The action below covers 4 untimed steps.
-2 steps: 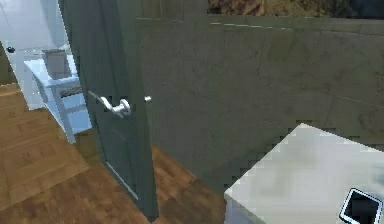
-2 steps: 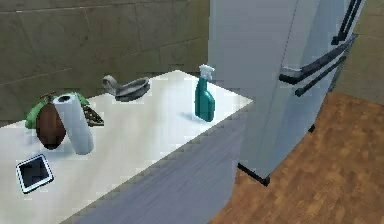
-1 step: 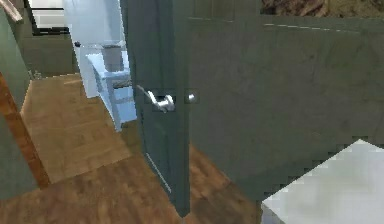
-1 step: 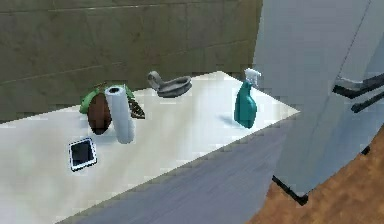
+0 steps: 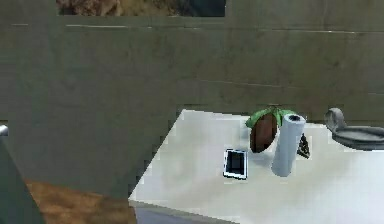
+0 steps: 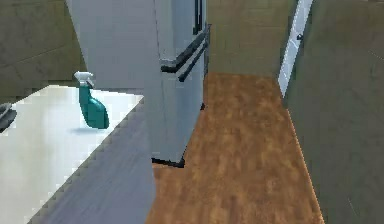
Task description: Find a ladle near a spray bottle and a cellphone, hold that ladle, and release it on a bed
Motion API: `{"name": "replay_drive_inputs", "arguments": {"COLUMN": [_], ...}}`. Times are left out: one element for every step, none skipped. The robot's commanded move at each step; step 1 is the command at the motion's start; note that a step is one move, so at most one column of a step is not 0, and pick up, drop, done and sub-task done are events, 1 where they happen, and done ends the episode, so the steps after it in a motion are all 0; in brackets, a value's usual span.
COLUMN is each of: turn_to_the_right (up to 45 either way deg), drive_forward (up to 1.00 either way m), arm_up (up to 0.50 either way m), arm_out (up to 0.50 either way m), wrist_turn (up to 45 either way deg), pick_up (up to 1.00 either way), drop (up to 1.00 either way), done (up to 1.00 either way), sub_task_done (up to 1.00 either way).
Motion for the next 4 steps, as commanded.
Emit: {"name": "replay_drive_inputs", "arguments": {"turn_to_the_right": [45.0,36.0,0.0,-45.0], "drive_forward": [0.00,0.00,0.40,0.00], "arm_up": [0.00,0.00,0.00,0.00], "arm_out": [0.00,0.00,0.00,0.00], "wrist_turn": [0.0,0.0,0.0,0.0], "pick_up": [0.00,0.00,0.00,0.00], "drop": [0.00,0.00,0.00,0.00], "done": [0.00,0.00,0.00,0.00], "sub_task_done": [0.00,0.00,0.00,0.00]}}
